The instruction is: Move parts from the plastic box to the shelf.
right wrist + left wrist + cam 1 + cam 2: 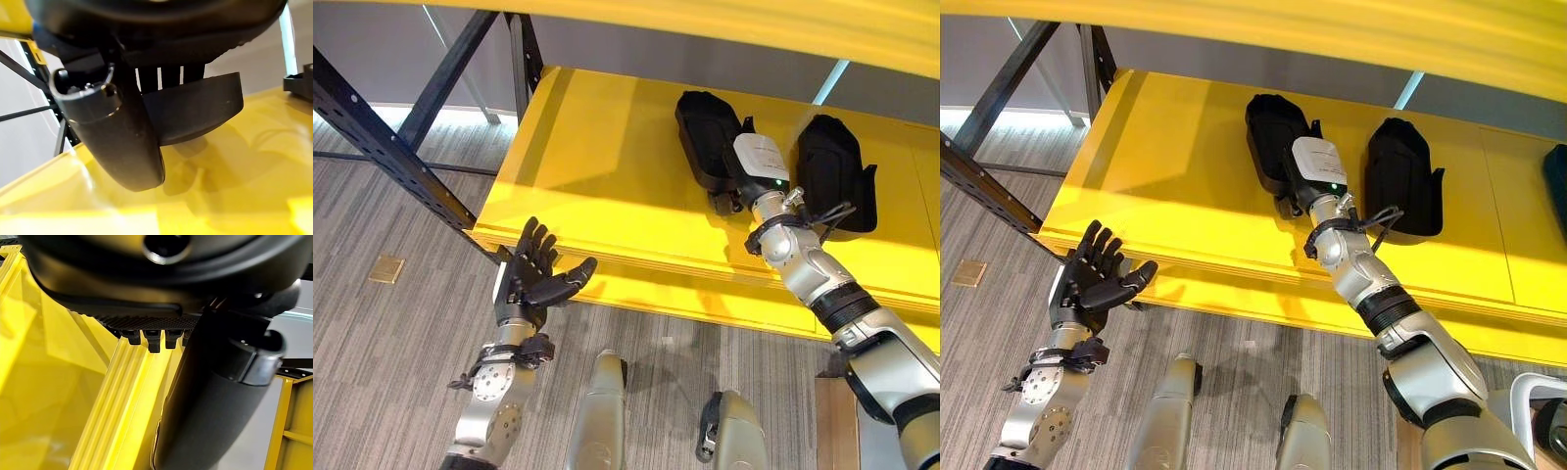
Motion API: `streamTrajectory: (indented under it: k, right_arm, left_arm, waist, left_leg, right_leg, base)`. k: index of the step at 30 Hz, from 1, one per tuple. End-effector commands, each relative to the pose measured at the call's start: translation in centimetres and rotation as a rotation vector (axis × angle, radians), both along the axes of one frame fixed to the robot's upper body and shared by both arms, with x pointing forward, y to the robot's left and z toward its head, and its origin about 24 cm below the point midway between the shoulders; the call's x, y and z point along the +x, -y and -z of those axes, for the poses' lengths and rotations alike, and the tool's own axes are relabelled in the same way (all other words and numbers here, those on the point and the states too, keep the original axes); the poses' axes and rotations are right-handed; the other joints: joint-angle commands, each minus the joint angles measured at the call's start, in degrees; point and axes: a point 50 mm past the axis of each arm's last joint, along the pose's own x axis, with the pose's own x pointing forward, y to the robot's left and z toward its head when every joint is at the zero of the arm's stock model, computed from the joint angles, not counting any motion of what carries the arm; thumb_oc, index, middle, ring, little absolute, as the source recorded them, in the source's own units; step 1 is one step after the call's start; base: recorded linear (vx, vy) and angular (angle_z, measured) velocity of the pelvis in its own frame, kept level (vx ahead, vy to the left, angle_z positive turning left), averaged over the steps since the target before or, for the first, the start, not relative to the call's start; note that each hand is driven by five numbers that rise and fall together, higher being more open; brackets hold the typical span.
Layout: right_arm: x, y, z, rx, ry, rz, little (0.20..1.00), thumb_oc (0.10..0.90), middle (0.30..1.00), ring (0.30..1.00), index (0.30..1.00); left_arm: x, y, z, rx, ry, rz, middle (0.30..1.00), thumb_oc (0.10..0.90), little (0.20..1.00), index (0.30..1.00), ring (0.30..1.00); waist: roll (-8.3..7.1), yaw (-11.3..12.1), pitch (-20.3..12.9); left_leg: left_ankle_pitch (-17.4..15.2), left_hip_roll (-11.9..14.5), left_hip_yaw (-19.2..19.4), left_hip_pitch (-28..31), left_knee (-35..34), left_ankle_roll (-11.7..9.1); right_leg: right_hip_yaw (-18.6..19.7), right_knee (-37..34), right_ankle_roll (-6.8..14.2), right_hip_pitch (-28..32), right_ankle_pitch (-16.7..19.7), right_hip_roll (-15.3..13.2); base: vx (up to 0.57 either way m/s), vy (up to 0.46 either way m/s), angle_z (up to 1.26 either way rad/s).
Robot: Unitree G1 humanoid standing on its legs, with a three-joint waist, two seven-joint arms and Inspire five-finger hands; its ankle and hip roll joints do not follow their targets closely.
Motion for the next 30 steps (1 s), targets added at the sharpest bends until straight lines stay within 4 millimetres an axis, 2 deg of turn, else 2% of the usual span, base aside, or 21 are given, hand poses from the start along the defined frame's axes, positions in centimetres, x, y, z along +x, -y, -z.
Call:
streamTrajectory:
  k: [1,9,12,17,19,30]
  right_arm:
    - [0.5,-0.7,-6.4,0.139,0.24,-0.013,0.3,0.4,0.3,0.3,0.3]
    - [0.4,-1.1,-5.2,0.161,0.21,-0.024,0.3,0.4,0.3,0.3,0.3]
    - [0.0,-2.0,-4.3,0.182,0.189,-0.06,0.3,0.4,0.3,0.3,0.3]
    - [-0.2,-2.5,-4.2,0.197,0.192,-0.081,0.3,0.4,0.3,0.3,0.3]
    - [-0.5,-3.5,-3.5,0.23,0.168,-0.118,0.3,0.4,0.3,0.3,0.3]
    - [-0.9,-5.0,-1.9,0.33,0.102,-0.162,0.3,0.4,0.3,0.3,0.3]
  left_arm:
    - [-0.5,0.4,-0.9,0.063,0.033,0.052,1.0,0.9,1.0,1.0,1.0]
    - [-0.5,0.6,-0.8,0.053,0.034,0.047,1.0,0.9,1.0,1.0,1.0]
    - [-0.4,0.6,-0.9,0.048,0.037,0.041,1.0,0.9,1.0,1.0,1.0]
    - [-0.5,0.6,-0.8,0.044,0.037,0.032,1.0,0.9,1.0,1.0,1.0]
    - [-0.4,0.6,-0.9,0.042,0.041,0.022,1.0,0.9,1.0,1.0,1.0]
    - [-0.5,0.3,-0.8,0.031,0.036,-0.017,1.0,0.9,1.0,1.0,1.0]
  waist:
    - [0.35,0.0,-2.8]
    - [0.67,0.0,-2.5]
    - [0.83,0.0,-2.4]
    - [0.97,-0.1,-2.3]
    - [1.1,-0.4,-2.3]
    - [1.31,-0.8,-2.3]
  left_leg:
    - [-2.9,3.0,-1.8,0.8,0.6,2.2]
    - [-2.8,2.9,-1.7,0.5,0.1,2.2]
    - [-2.9,2.7,-1.6,0.4,0.1,2.3]
    - [-2.9,2.6,-1.5,0.4,0.0,2.2]
    - [-2.7,2.7,-1.4,0.1,-0.1,2.1]
    - [-2.6,2.9,-1.1,0.0,-0.3,1.9]
  right_leg:
    - [-1.6,0.1,-5.8,3.2,-3.5,1.4]
    - [-1.6,-0.1,-5.9,3.0,-3.6,1.4]
    - [-1.6,-0.1,-5.9,2.8,-3.7,1.3]
    - [-1.7,0.1,-5.9,2.6,-3.8,1.1]
    - [-1.6,0.1,-5.9,2.4,-3.7,1.1]
    - [-1.5,0.5,-6.0,2.0,-3.8,1.2]
  base:
    - [0.0,0.0,0.0]
    - [0.0,0.0,0.0]
    - [0.0,0.0,0.0]
    - [0.0,0.0,0.0]
    - [0.0,0.0,0.0]
    - [0.0,0.0,0.0]
